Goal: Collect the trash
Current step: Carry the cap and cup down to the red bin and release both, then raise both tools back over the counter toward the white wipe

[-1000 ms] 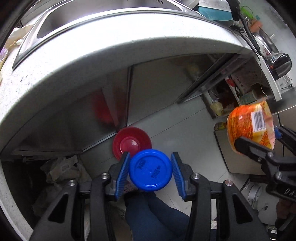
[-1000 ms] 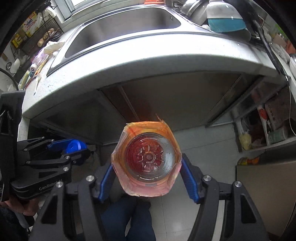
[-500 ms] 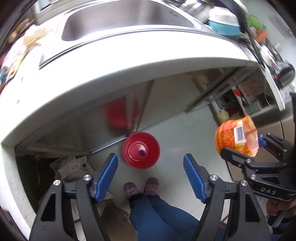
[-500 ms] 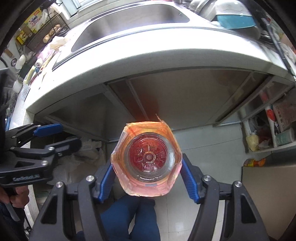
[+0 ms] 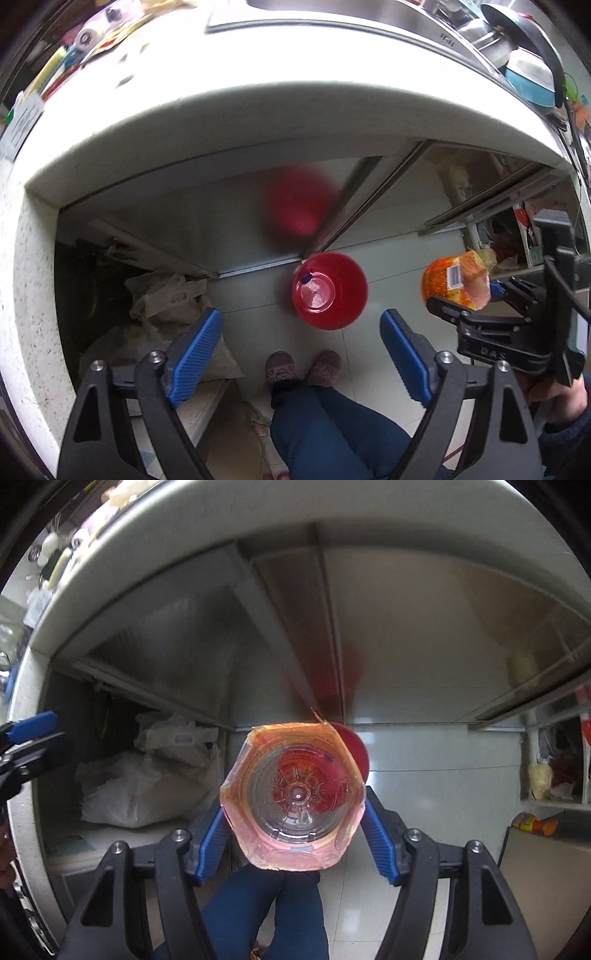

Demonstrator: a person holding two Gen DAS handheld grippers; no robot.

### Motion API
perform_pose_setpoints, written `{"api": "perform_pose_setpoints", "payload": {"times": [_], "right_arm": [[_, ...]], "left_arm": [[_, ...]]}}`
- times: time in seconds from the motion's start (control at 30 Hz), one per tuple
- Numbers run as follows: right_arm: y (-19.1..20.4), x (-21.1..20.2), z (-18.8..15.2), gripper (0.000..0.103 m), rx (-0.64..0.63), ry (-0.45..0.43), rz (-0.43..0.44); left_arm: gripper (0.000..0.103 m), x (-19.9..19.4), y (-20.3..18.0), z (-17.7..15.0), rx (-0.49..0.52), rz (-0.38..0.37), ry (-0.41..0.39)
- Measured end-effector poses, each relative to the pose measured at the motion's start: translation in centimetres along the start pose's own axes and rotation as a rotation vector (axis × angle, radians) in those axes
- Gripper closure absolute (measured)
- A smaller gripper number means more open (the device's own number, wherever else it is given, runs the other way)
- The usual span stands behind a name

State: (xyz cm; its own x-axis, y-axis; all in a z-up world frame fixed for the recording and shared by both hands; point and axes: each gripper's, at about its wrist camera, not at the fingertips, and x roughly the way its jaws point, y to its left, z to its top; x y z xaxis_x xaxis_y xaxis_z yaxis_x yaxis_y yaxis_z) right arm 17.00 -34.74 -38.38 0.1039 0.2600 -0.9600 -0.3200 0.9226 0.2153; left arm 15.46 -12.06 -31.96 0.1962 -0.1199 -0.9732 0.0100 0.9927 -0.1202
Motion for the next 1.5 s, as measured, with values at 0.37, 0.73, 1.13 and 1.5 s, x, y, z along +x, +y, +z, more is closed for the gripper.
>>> {"api": "perform_pose_setpoints", "payload": {"times": [0.37,0.73,1.13,1.5], "right_arm": [[1.5,-0.8,0.2,0.004,0.007,0.003,-0.064],[6.2,-9.5,2.5,0.004,-0.075,-0.071,-0.026],[14.4,-16.6,9.2,0.004,-0.281,-0.219,0.041],[26.4,-13.8,16.5,0.004,-0.546,-0.178,0.147]], "left_arm": [[0.000,-2.3,1.9,-1.2,0.006,-0.013,-0.034],[0.000,-9.9,2.1,-0.4,-0.026,-0.005,-0.121],[0.000,-19.5,9.2,2.2,-0.167,0.092,-0.275],[0.000,-20.4,21.9,2.2,-0.402,0.161,-0.252]]}}
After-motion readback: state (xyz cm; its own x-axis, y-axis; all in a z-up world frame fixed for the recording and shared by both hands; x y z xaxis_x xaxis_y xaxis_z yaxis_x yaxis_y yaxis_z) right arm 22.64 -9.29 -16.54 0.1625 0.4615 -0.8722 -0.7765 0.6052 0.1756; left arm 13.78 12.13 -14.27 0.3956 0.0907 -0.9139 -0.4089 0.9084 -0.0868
